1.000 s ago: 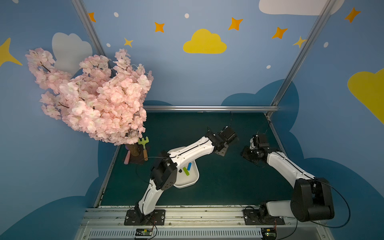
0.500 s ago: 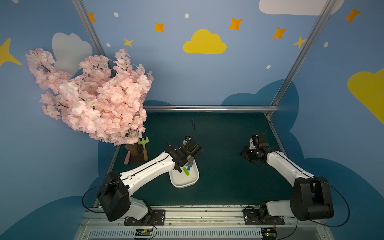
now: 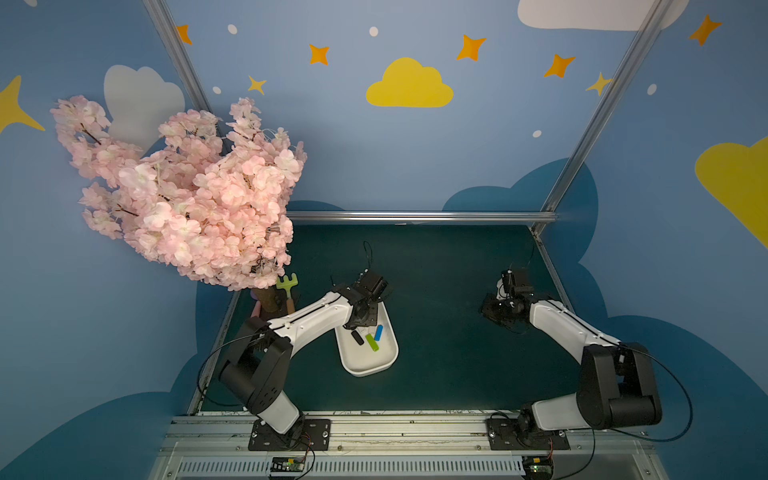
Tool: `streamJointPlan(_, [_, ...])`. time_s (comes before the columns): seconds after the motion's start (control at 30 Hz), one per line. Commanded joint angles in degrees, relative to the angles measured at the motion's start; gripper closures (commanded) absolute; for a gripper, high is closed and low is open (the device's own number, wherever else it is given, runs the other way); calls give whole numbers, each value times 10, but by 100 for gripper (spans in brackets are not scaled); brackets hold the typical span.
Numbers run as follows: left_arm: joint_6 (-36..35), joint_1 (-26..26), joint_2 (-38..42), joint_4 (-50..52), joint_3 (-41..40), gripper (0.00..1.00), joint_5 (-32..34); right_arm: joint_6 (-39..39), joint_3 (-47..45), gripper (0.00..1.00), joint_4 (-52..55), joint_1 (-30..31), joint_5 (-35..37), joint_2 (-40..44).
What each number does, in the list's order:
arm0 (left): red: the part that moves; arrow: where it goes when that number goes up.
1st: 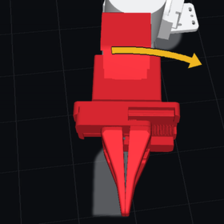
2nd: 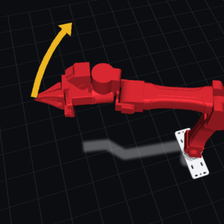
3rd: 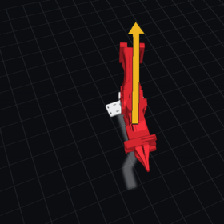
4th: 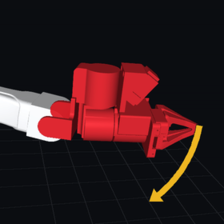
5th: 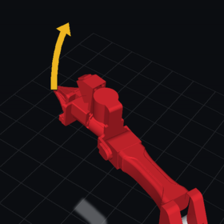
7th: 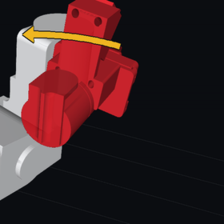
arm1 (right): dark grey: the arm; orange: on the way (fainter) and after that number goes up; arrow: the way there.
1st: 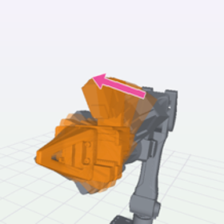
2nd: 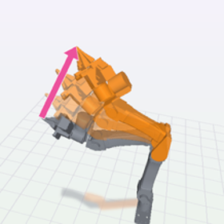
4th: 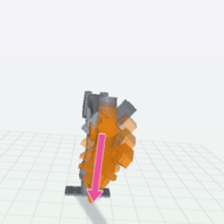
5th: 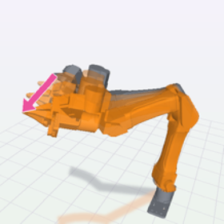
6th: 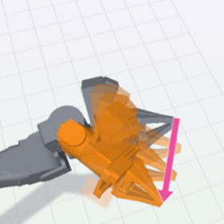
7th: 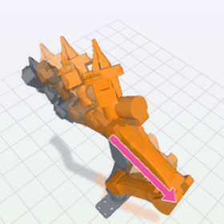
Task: Put the usb flash drive into the storage box
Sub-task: Place the USB flash in the storage box.
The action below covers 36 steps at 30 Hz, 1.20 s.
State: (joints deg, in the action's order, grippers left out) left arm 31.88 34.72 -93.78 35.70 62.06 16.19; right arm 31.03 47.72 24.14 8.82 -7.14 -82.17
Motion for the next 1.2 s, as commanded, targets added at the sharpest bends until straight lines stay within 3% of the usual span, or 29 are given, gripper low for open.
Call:
streamJointPlan(0.0, [17,-8,-24,-14,14,86,-30,-3,17,64,-1,-2,-3,-6])
streamJointPlan(0.6, [16,-36,-101,-34,42,84,-24,-4,19,64,2,-2,-12,-7])
streamJointPlan(0.73, [19,-36,-92,-32,35,73,-14,-4,20,64,2,-2,-13,-7])
streamJointPlan(0.87, [17,-36,-74,-40,28,53,-12,-4,21,64,3,-1,-14,-7])
streamJointPlan(1.0, [9,-33,-15,-47,11,46,2,-6,20,64,7,-1,-7,2])
streamJointPlan(1.17, [-6,-31,165,-102,-97,38,62,-14,9,64,7,0,21,44])
